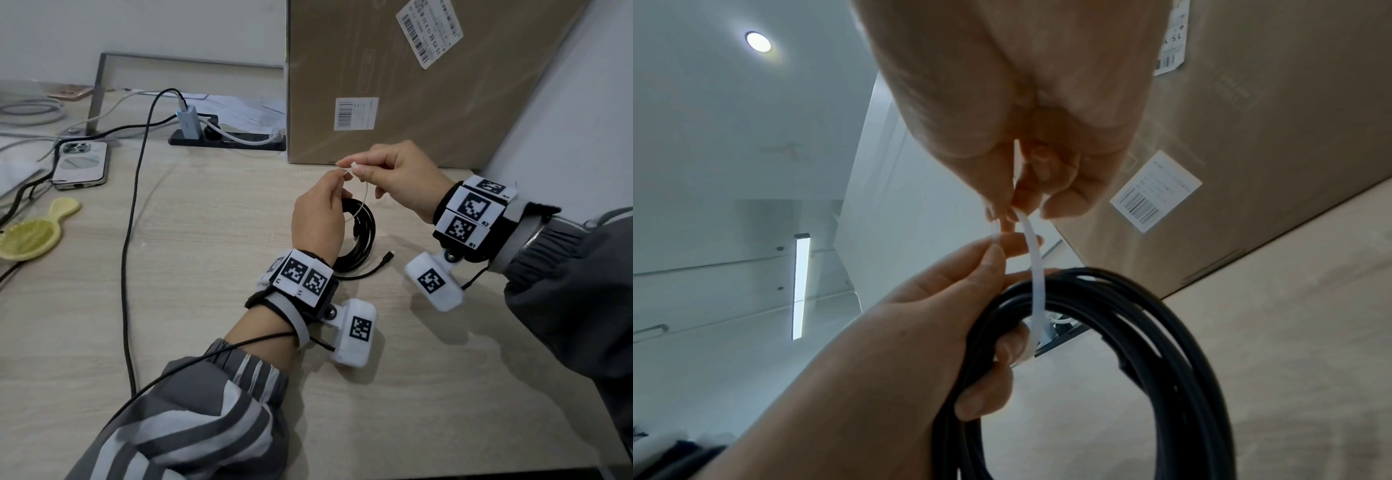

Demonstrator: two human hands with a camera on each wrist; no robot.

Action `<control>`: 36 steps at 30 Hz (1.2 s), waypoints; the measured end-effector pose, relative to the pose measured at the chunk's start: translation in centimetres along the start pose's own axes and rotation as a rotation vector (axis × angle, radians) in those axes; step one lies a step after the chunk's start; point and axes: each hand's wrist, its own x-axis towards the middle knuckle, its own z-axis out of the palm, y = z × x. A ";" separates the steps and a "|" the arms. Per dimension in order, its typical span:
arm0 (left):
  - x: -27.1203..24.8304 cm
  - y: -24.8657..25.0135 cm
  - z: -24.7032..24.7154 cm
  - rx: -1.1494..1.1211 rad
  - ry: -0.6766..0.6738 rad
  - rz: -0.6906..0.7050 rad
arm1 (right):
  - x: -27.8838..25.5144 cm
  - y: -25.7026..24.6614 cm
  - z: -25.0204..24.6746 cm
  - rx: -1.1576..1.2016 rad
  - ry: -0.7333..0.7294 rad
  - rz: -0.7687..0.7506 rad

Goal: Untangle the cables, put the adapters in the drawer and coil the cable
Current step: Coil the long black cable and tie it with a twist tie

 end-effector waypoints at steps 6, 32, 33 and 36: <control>-0.1 0.2 -0.1 -0.004 0.009 -0.005 | 0.2 -0.6 -0.4 0.040 -0.039 0.085; -0.6 1.5 -0.4 -0.132 -0.083 -0.106 | 1.4 -1.4 -0.9 -0.485 0.009 -0.071; -0.6 1.6 -0.4 -0.137 -0.092 -0.096 | 1.5 -1.6 -0.9 -0.510 0.016 -0.091; -0.7 1.7 -0.5 -0.139 -0.094 -0.077 | 1.6 -2.0 -1.0 -0.535 -0.002 -0.114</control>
